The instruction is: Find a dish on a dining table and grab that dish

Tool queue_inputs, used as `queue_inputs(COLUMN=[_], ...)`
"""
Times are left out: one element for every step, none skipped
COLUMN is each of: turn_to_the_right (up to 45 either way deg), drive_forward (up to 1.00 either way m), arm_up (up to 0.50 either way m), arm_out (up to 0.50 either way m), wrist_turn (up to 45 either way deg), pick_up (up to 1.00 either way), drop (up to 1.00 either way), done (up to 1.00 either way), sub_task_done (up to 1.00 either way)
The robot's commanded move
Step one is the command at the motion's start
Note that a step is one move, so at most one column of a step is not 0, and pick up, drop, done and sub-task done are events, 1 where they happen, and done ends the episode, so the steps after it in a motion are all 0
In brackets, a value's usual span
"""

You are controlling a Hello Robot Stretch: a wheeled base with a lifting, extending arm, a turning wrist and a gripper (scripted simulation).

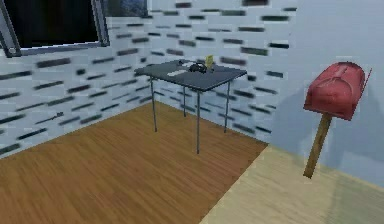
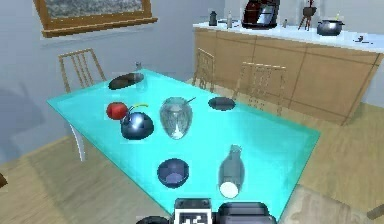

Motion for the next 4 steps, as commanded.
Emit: queue_inputs(turn_to_the_right=[0.0, 0.0, 0.0, 0.0], drive_forward=[0.0, 0.0, 0.0, 0.0], arm_up=[0.0, 0.0, 0.0, 0.0], arm_out=[0.26, 0.0, 0.0, 0.0], wrist_turn=[0.0, 45.0, 45.0, 45.0], pick_up=[0.0, 0.0, 0.0, 0.0], drop=[0.0, 0.0, 0.0, 0.0], done=[0.0, 0.0, 0.0, 0.0], sub_task_done=[0.0, 0.0, 0.0, 0.0])
